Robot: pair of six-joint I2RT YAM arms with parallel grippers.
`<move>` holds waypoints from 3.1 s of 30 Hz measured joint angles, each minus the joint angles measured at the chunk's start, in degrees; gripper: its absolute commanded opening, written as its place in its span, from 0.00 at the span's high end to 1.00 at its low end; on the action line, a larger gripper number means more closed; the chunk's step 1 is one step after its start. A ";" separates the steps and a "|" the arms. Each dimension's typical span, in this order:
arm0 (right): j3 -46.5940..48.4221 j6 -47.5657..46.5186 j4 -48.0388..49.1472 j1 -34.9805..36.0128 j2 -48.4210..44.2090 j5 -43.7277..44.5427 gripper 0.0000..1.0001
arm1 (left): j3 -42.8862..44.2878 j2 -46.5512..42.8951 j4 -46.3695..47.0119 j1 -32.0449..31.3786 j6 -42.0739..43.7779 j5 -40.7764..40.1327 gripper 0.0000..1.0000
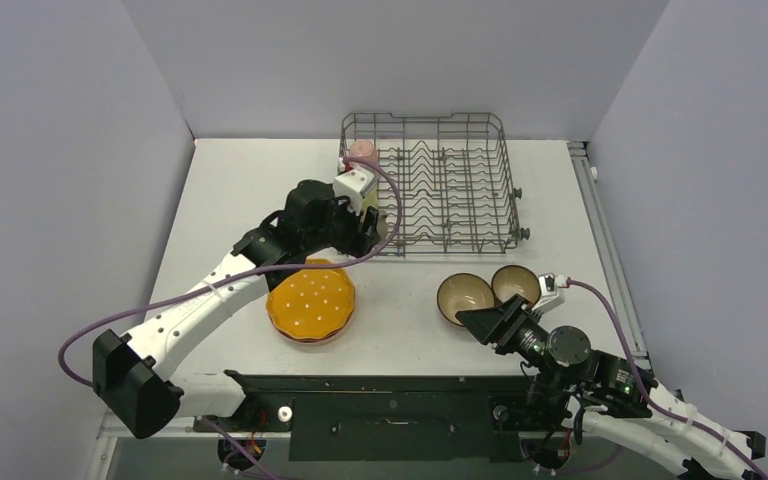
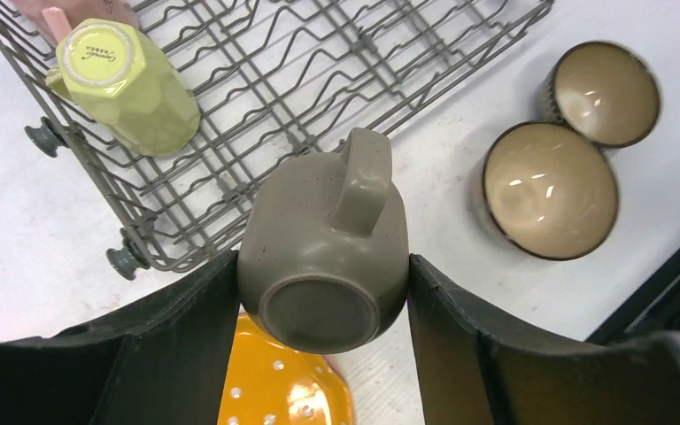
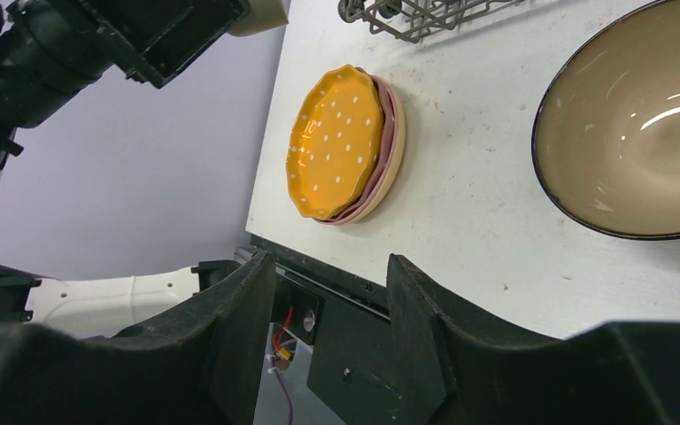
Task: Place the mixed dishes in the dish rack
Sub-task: Turn the cup upside down in the dish rack.
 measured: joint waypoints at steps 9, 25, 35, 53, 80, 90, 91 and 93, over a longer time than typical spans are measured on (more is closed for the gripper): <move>1.27 -1.97 -2.38 0.00 0.00 0.24 0.54 | 3.21 6.03 -4.87 1.81 11.89 0.02 1.00; 1.27 -3.72 -3.02 0.00 0.07 0.22 0.54 | 12.87 20.35 -10.93 6.25 23.02 -0.68 0.95; 1.27 -3.72 -4.15 0.00 -0.72 0.22 0.54 | 19.78 27.80 -12.52 8.37 26.58 -0.46 0.92; 1.11 -3.72 -6.16 0.00 -2.25 0.28 0.54 | 28.37 39.80 -16.70 8.50 29.55 -1.38 0.87; 0.98 -3.78 -6.47 0.00 -1.92 0.76 0.53 | 32.22 49.24 -17.03 10.08 30.12 -2.03 0.69; 0.98 -3.96 -6.45 0.00 -1.16 0.79 0.52 | 32.48 50.10 -16.65 10.29 30.12 -1.75 0.60; 0.98 -3.98 -6.47 0.00 -1.07 0.79 0.52 | 32.48 50.10 -16.65 10.29 30.12 -1.75 0.59; 0.98 -3.98 -6.47 0.00 -0.98 0.79 0.52 | 32.48 50.10 -16.65 10.29 30.12 -1.73 0.58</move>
